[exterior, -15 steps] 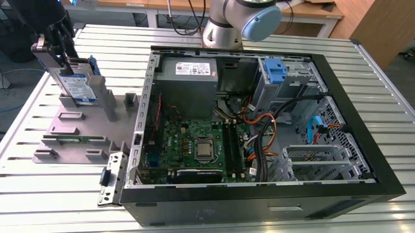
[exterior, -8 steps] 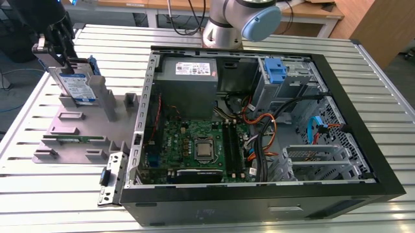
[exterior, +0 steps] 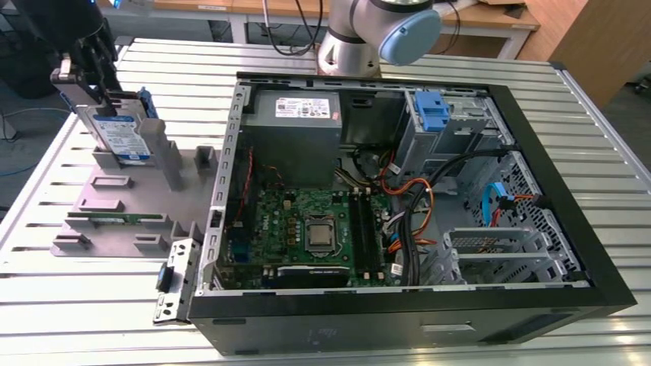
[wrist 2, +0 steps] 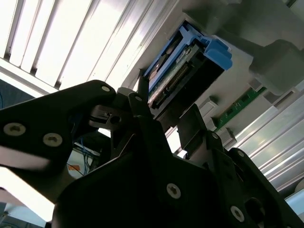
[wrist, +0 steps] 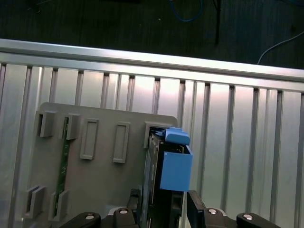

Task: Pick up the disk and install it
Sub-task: 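Pick up the disk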

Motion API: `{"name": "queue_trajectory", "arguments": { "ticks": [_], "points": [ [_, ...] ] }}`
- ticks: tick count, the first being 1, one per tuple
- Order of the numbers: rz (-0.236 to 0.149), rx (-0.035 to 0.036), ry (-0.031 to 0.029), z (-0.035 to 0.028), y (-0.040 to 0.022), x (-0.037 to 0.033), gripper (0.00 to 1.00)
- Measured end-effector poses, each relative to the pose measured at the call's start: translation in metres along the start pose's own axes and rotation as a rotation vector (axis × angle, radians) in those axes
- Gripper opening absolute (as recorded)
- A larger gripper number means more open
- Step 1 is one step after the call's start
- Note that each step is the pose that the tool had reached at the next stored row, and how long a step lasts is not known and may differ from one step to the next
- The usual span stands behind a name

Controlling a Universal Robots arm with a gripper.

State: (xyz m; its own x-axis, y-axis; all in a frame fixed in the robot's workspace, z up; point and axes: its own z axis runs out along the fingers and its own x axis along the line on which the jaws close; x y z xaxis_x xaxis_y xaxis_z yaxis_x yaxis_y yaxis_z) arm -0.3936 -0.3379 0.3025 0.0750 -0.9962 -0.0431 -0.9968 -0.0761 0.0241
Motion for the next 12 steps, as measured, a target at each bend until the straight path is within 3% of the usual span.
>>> {"name": "queue_trajectory", "arguments": {
  "ticks": [12],
  "points": [
    [0.000, -0.0001, 0.0000, 0.0002, -0.0002, -0.0023, 0.51]
  ]
}}
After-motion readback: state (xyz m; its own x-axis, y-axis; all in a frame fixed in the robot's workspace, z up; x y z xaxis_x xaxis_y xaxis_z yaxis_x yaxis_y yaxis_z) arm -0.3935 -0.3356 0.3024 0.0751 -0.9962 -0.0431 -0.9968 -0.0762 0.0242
